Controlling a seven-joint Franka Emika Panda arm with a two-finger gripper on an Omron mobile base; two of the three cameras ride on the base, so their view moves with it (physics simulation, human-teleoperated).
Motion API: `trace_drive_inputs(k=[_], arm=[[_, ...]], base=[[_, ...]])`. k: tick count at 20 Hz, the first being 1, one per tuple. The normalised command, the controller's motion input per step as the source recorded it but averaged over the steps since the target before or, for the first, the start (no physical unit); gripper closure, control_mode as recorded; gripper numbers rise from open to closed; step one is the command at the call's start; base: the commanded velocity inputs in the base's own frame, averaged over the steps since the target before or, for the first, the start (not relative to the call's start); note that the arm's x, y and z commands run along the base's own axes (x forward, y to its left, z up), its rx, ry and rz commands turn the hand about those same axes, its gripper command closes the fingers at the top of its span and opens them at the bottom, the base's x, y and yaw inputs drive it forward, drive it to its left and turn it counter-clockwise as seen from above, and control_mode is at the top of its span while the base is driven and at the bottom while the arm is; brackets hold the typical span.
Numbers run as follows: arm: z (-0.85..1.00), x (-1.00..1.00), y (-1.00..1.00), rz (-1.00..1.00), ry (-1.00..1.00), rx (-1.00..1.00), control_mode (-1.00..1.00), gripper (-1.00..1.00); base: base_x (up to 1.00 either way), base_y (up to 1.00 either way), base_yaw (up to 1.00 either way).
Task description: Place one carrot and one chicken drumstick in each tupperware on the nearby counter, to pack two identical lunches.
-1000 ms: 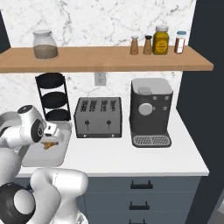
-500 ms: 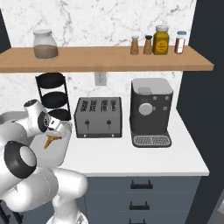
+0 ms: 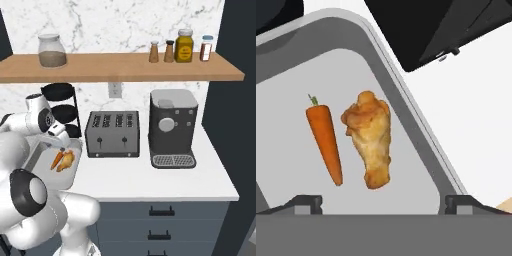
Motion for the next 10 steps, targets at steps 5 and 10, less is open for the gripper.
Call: trace_drive_inputs(k=[5,10], arm=[[0.54,-1.0,-0.63,-0.08,-0.04,0.24,-1.0,-1.0],[0.18,-0.4,-0.22,-0.02,0.0,0.08,1.0,-1.0]], base=[[0.0,0.0,0.0],[-0.6,-0.25,-0.06]])
